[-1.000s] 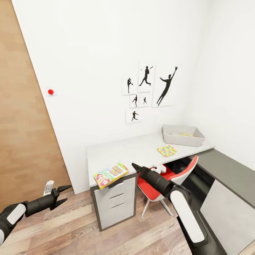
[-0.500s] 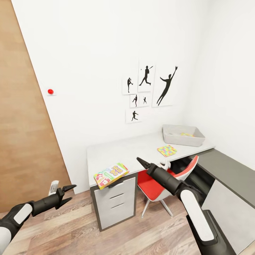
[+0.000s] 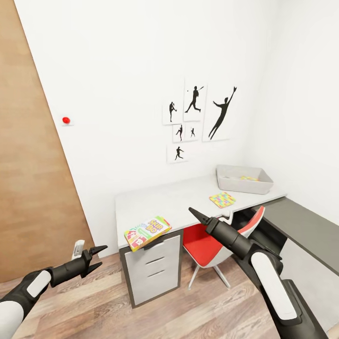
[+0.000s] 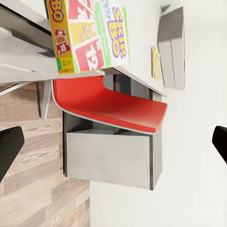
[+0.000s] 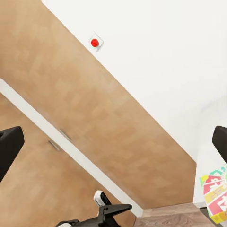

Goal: Put all the toys in the child's room - the three board games (two on the bed and one on the table), the two jigsaw puzzles on the table, and the tennis ball on the table - inside the toy box on the table in the child's room.

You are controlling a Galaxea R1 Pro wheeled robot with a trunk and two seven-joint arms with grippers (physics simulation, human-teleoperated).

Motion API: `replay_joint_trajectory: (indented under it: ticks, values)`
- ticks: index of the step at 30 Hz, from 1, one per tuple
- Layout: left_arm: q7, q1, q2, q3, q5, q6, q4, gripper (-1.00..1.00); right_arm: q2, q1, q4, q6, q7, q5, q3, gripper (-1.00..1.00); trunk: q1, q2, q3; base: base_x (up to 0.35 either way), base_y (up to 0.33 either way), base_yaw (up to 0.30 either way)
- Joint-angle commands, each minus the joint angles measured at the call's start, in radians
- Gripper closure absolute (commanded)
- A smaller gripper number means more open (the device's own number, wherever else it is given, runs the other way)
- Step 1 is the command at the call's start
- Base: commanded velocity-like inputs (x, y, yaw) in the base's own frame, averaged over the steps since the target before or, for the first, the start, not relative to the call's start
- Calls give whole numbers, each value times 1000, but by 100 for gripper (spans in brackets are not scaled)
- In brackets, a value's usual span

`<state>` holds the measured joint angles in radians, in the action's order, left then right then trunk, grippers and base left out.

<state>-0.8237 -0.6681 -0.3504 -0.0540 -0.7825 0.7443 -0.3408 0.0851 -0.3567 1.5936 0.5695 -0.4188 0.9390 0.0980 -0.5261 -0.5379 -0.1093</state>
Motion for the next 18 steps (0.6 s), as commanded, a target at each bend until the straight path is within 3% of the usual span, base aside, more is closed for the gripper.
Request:
replay_joint_trajectory:
  ticks: [1, 5, 11, 18]
  values:
    - [-2, -1, 0, -5, 1, 6, 0, -100, 1, -1, 0, 4, -2, 6, 0, -100, -4, -9, -5, 0, 0, 0]
    - [-3, -1, -2, -27, -1, 3, 1, -100, 1, 0, 0, 3, -7, 6, -2, -100, -20, -37, -18, 0, 0, 0]
    - [-3, 0, -4, -99, 1, -2, 0, -100, 1, 0, -2, 1, -10, 6, -3, -100, -43, -79, -36, 0, 0, 0]
    - [-3, 1, -5, -117, 2, -10, 1, -100, -2, 0, -3, -1, -9, 6, -3, -100, -70, -128, -58, 0, 0, 0]
